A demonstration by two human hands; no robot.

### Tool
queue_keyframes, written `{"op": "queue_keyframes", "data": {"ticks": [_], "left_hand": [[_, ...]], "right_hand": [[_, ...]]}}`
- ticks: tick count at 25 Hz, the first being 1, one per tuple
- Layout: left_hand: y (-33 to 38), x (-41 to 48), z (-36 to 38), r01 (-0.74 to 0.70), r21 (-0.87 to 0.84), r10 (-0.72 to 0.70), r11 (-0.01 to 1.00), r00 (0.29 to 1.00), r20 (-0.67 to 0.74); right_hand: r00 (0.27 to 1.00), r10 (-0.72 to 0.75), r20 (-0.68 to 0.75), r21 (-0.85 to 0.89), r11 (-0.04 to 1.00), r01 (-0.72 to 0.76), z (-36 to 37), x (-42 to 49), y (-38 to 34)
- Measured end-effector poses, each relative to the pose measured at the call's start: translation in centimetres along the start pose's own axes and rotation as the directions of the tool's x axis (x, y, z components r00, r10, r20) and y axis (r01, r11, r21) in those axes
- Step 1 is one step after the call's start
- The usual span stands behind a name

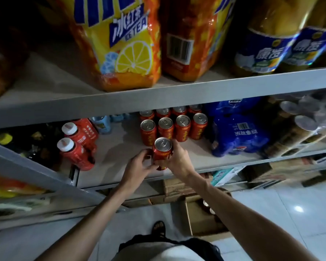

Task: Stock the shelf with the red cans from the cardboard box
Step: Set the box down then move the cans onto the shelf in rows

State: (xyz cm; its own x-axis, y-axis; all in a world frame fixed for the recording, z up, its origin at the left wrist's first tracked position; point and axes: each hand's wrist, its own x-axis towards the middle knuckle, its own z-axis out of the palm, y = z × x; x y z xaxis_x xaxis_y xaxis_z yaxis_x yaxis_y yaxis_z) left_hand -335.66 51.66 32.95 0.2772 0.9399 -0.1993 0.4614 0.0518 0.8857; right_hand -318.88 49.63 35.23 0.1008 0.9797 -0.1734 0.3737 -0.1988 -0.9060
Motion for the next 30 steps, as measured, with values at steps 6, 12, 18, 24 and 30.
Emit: {"op": "queue_keyframes", "data": {"ticks": [6,12,18,24,30], "left_hand": [[-3.3,1.3,0.3,0.031,0.092,-0.023,0.995,0.996,-0.087],[-4.8,2.7,-0.2,0.093,0.304,-0.058,0.948,0.991,-0.122],[-4.9,3.5,-0.4,0.046,0.269,-0.009,0.962,0.990,-0.138],[-4.8,5.3,-0.5,0.054,0.279,-0.022,0.959,0.993,-0.116],[-5.2,5.6,-0.5,0.031,0.275,-0.002,0.961,0.994,-0.105]], "right_hand": [[0.999,-0.030,-0.013,-0.016,0.999,0.030,4.4,1.6,2.1],[0.995,-0.077,-0.070,-0.066,0.995,0.073,5.8,3.0,2.6],[0.984,-0.112,-0.135,-0.107,0.989,0.098,6.3,3.3,2.7],[0.981,-0.138,-0.134,-0.119,0.985,0.122,5.6,4.5,2.6],[0.982,-0.148,-0.120,-0.122,0.984,0.133,5.5,4.5,2.4]]}}
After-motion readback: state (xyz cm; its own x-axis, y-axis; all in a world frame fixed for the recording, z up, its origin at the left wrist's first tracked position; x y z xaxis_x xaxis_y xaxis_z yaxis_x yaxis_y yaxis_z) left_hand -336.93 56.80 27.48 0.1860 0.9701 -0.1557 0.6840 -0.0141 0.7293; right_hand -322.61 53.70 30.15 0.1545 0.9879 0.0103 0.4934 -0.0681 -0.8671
